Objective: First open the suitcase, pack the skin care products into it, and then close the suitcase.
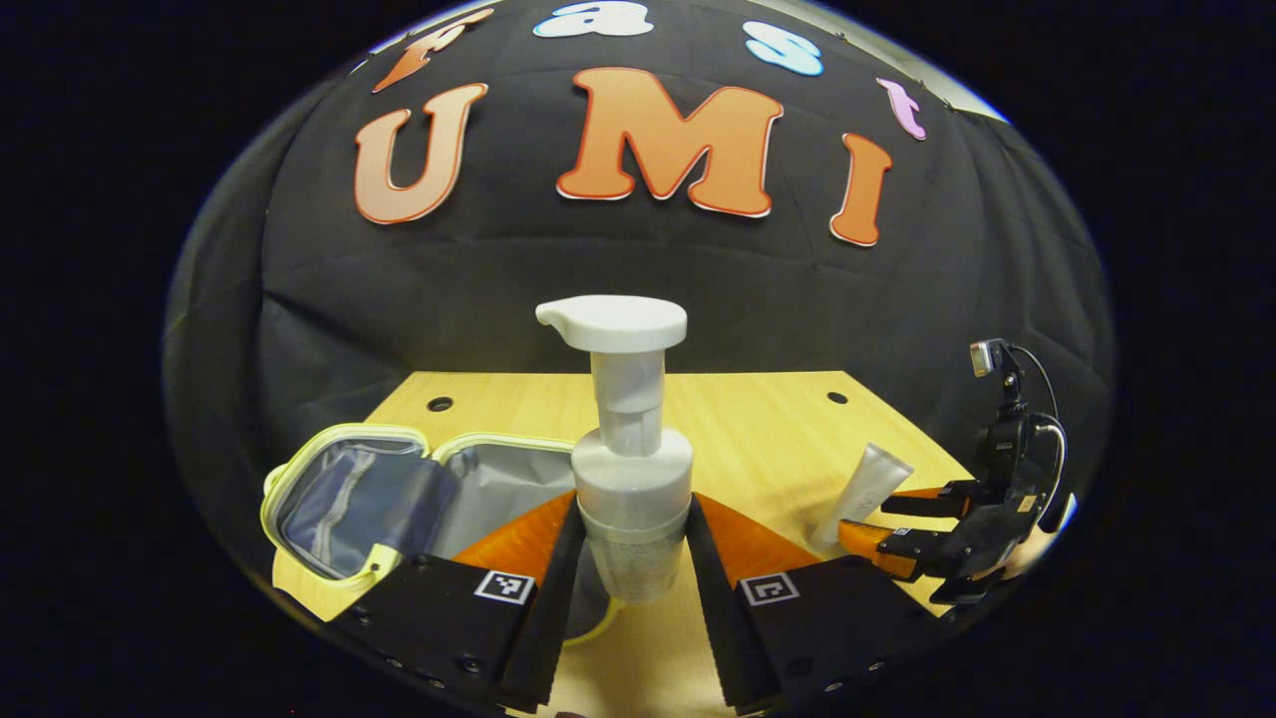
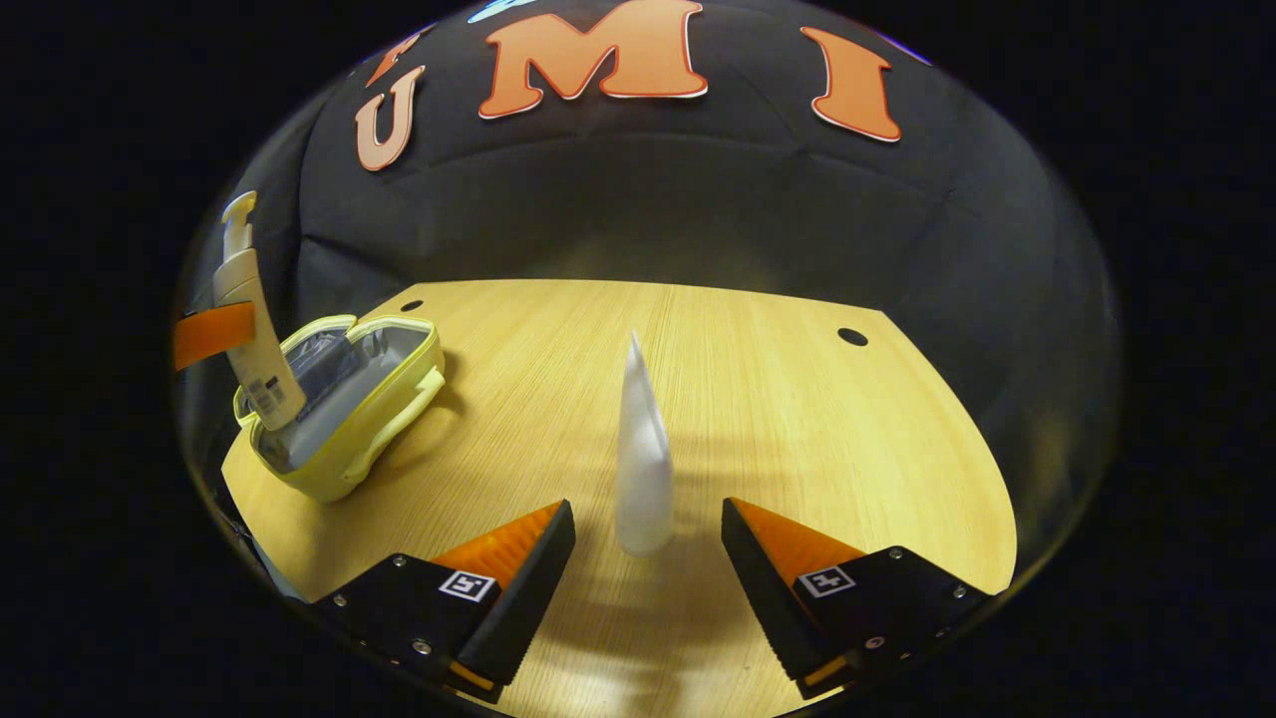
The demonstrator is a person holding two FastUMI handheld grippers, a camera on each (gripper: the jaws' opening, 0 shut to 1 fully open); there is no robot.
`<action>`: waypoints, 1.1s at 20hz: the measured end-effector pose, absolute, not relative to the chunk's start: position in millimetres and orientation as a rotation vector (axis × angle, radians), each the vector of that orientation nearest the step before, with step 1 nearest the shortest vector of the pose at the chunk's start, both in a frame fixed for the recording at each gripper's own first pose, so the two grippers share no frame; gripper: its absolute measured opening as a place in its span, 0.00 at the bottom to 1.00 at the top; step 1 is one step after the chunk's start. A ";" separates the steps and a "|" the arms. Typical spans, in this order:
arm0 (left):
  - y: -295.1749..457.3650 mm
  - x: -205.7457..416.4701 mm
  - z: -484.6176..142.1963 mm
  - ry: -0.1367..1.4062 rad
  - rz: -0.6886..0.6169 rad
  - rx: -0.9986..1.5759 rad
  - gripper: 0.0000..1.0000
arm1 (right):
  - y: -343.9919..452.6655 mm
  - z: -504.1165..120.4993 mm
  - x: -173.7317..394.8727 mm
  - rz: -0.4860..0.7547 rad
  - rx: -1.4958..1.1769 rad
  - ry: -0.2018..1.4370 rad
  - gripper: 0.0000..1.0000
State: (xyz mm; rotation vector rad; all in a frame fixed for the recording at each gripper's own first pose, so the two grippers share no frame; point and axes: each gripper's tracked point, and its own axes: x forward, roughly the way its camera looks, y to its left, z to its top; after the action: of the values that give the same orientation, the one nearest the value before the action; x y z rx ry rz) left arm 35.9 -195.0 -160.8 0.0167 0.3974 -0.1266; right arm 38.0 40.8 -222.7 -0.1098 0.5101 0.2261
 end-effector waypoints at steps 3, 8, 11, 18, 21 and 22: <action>-172.4 30.8 -160.0 0.410 -0.088 -0.007 0.60 | 48.5 -233.5 45.2 0.242 -0.129 0.535 0.83; -144.1 27.5 -157.3 0.413 -0.047 0.003 0.60 | 46.2 -240.2 56.6 0.221 -0.148 0.546 0.67; -136.7 28.2 -159.5 0.423 -0.035 -0.022 0.60 | 45.3 -240.2 59.6 0.225 -0.118 0.559 0.48; -118.5 27.7 -158.0 0.467 -0.040 -0.059 0.60 | 53.7 -222.5 46.0 0.208 -0.060 0.598 0.34; -106.3 30.9 -153.1 0.513 -0.094 -0.032 0.61 | 65.7 -188.9 33.4 0.207 -0.026 0.576 0.34; -99.6 33.1 -152.0 0.535 -0.107 -0.006 0.60 | 69.7 -178.0 30.3 0.207 -0.018 0.565 0.34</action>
State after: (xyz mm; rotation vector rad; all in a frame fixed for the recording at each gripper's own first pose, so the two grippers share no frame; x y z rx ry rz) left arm 33.1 -99.6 -152.0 -0.0062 0.5351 -0.1071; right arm 30.3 69.7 -178.0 -0.0184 0.5653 0.2071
